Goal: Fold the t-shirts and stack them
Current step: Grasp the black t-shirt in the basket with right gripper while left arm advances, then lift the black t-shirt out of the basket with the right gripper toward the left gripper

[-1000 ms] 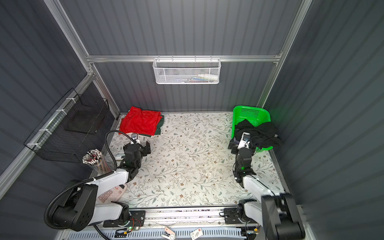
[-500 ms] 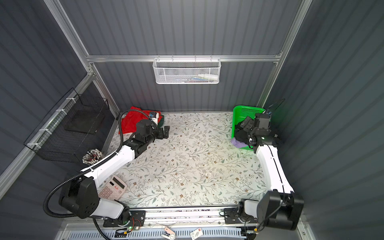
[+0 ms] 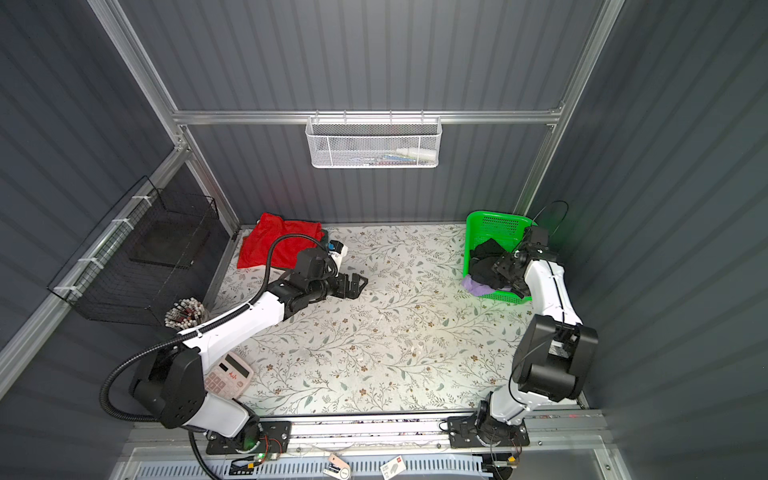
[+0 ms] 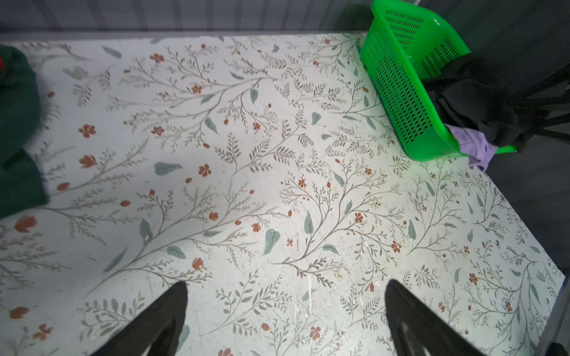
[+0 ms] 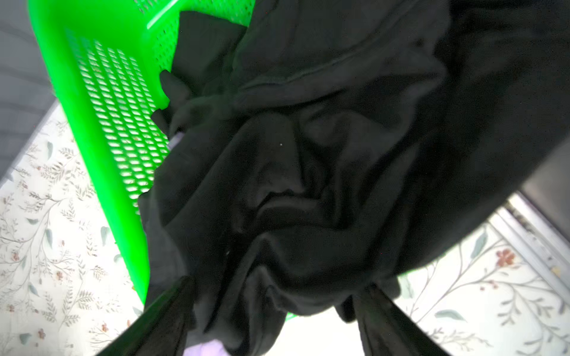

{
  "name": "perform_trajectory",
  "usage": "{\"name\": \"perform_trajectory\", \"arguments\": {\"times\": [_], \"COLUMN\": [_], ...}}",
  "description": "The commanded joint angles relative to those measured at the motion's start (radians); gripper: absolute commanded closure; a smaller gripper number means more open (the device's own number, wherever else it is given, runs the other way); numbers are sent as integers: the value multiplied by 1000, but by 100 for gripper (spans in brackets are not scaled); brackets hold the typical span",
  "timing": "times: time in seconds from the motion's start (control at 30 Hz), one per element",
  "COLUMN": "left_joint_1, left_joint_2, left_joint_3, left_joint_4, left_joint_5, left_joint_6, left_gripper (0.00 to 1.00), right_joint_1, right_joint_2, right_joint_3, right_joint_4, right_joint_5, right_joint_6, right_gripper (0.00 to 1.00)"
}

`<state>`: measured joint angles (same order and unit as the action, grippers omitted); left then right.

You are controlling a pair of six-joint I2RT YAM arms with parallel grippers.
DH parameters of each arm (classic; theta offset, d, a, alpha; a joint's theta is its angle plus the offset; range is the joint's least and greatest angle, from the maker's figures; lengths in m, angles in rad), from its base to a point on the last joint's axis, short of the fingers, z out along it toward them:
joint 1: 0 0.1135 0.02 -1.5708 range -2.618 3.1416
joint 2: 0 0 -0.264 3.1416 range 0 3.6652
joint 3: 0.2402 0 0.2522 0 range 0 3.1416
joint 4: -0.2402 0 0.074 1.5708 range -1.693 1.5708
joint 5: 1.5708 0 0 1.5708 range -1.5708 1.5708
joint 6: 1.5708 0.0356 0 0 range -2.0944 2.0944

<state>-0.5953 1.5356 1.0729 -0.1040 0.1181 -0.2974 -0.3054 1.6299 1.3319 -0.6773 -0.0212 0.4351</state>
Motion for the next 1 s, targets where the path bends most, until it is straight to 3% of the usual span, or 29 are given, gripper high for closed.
{"name": "perform_trajectory", "arguments": {"times": [0.0,0.17,0.43,0.57,0.63,0.87,0.97], "left_joint_1": [-8,-8,-8,-8,-8,-8,-8], "left_joint_2": [13,13,-4,-16,-22,-34,-41], "left_joint_3": [-16,-16,-31,-45,-56,-65,-67], "left_joint_4": [24,5,3,23,28,9,14], "left_joint_5": [42,41,11,20,19,-7,-39], "left_joint_6": [-50,-48,-60,-76,-82,-79,-80], "left_gripper": [0,0,0,0,0,0,0], "right_joint_1": [-10,-16,-15,-15,-14,12,91], "right_joint_2": [43,62,-57,-81,-88,-143,-181], "right_joint_3": [14,20,-18,-25,-14,21,84], "right_joint_4": [-13,-14,52,75,71,75,32], "right_joint_5": [-16,-26,12,31,26,-75,-31], "right_joint_6": [-20,-22,-21,-23,-21,-47,-69], "right_gripper": [32,61,87,92,100,100,100]}}
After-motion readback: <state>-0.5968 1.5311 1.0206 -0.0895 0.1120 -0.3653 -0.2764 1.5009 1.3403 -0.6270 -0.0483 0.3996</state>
